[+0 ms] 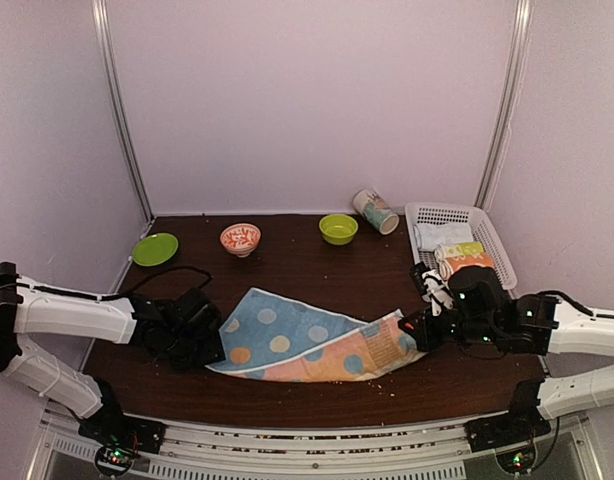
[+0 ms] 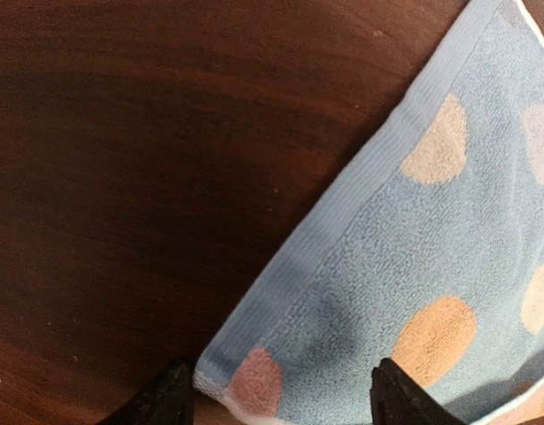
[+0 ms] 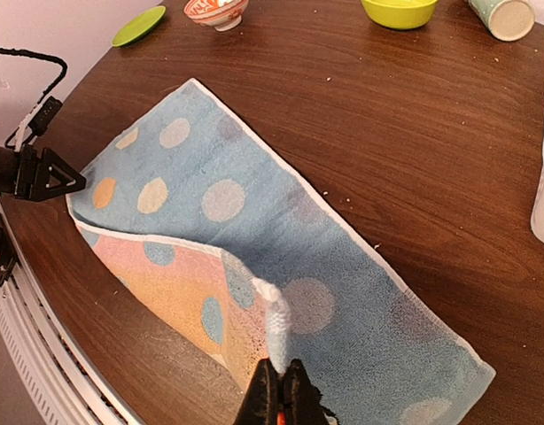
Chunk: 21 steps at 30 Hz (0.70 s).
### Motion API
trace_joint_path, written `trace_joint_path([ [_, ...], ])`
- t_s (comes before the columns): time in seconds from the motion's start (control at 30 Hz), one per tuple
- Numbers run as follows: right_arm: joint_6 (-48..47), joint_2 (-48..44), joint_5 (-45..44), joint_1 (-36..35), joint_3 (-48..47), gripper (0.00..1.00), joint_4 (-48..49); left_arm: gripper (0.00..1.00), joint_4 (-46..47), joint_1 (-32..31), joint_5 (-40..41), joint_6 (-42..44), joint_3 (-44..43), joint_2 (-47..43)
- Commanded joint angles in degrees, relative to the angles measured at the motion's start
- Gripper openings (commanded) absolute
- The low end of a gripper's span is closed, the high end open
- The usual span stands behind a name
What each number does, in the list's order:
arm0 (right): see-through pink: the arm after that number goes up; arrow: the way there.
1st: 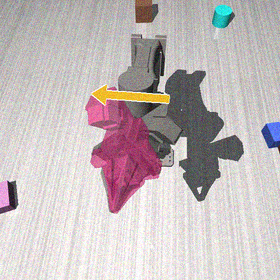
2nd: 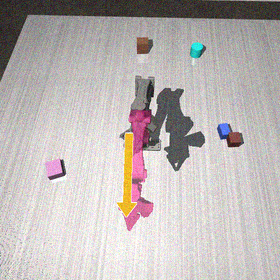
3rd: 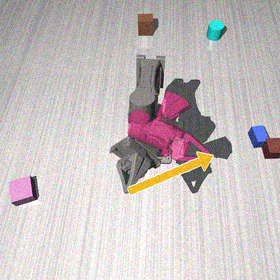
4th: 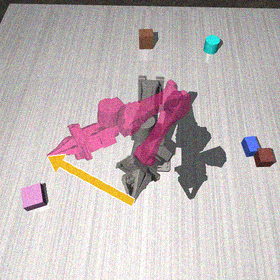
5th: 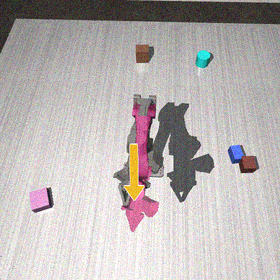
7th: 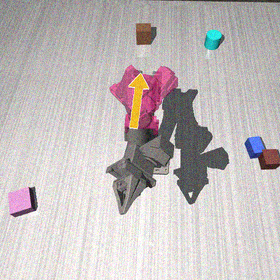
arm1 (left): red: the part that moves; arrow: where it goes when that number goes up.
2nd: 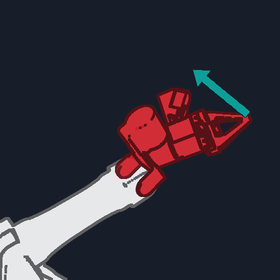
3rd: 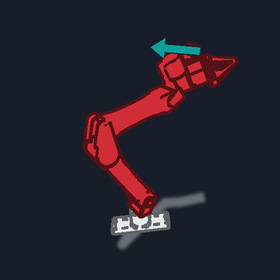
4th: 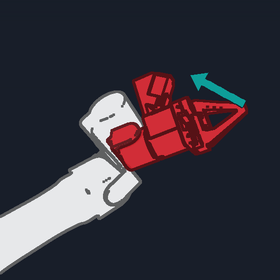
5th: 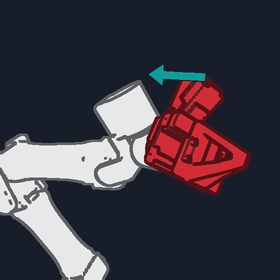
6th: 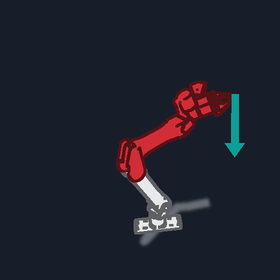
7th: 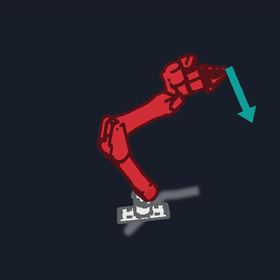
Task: Roll the towels
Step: Flatten out the towel at the center of the board.
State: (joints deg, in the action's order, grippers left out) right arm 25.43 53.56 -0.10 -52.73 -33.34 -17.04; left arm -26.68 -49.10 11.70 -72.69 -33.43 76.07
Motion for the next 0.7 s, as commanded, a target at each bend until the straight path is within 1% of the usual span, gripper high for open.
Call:
trace_joint_path([
  [0.0, 0.24, -1.32, -1.40, -0.01, 0.71, 0.00, -0.29, 0.66, 0.93, 0.41, -2.65, -0.13, -0.54, 3.90],
  [0.33, -0.03, -1.49, -1.46, 0.06, 1.09, 0.00, -0.12, 0.30, 2.15, 0.38, -3.54, 0.30, 0.08, 4.06],
  [0.43, -0.08, -1.65, -1.48, 0.10, 1.00, 0.00, -0.26, 0.17, 1.96, 0.39, -3.38, 0.30, 0.04, 3.71],
  [0.53, -0.11, -2.17, -1.76, 0.09, 0.68, 0.00, -0.83, 0.00, 0.48, 0.40, -2.04, 0.40, -0.68, 1.96],
  [0.67, 0.31, -3.47, -4.78, 0.26, -1.70, 0.00, -2.42, 0.00, -5.59, 0.39, 3.79, 2.69, -4.18, -4.44],
])
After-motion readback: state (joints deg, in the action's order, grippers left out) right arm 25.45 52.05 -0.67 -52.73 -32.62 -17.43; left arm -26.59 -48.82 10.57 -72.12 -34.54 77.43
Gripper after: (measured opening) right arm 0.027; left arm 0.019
